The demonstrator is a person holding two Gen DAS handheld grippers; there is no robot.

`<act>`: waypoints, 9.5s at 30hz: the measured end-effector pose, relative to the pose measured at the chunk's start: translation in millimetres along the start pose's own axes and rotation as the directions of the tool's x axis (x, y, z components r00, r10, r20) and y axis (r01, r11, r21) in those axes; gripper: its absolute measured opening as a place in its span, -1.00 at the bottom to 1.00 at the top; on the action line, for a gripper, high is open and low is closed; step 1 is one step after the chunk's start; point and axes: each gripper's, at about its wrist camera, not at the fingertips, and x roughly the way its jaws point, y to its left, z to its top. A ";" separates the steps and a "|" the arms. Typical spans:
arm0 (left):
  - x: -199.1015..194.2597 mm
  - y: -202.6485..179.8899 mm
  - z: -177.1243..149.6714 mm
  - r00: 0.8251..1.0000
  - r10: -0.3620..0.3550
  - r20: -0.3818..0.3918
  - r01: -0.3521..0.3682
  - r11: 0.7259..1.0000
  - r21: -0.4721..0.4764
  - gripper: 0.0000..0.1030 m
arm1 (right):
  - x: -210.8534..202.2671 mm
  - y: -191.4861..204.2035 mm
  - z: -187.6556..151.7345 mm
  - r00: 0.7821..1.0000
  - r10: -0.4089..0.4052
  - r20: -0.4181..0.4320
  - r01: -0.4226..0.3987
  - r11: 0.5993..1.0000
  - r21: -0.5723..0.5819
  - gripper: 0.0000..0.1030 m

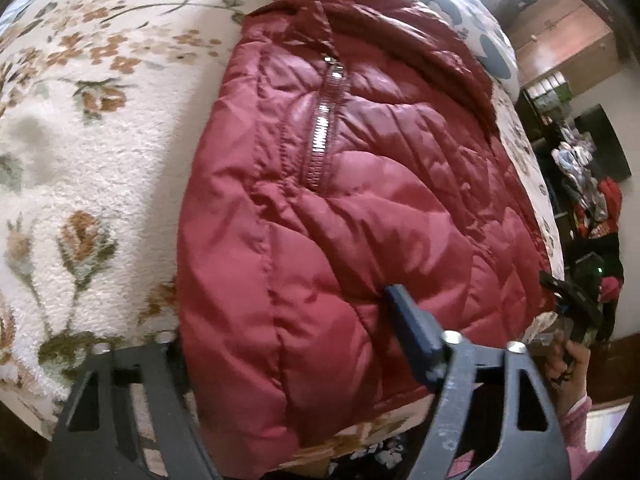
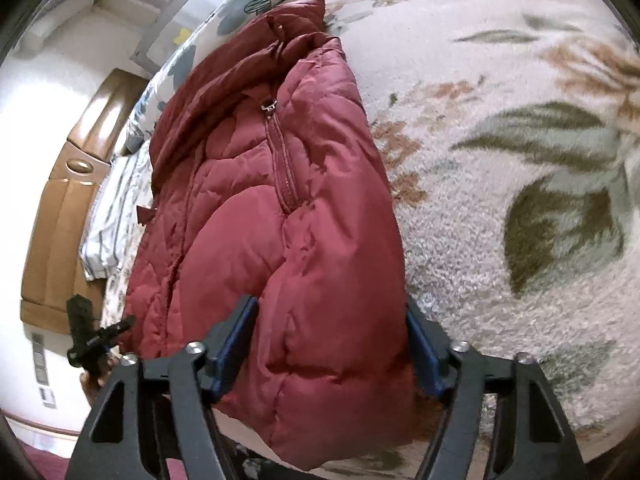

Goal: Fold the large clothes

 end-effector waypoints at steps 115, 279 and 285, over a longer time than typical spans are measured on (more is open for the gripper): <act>70.7 -7.7 335.4 0.966 0.123 0.225 -0.075 0.975 -0.210 -0.44 | 125.2 32.1 301.1 0.916 -0.037 0.398 -0.075 0.962 0.263 -0.45; -39.9 -14.2 121.9 0.984 -0.062 0.167 0.069 0.997 -0.036 -0.28 | 23.6 53.7 122.1 0.985 0.170 0.029 -0.171 0.985 0.011 -0.34; -46.7 -10.7 109.0 0.985 -0.071 0.154 0.079 0.996 -0.047 -0.28 | 19.9 50.8 108.3 0.983 0.182 0.026 -0.183 0.983 0.026 -0.34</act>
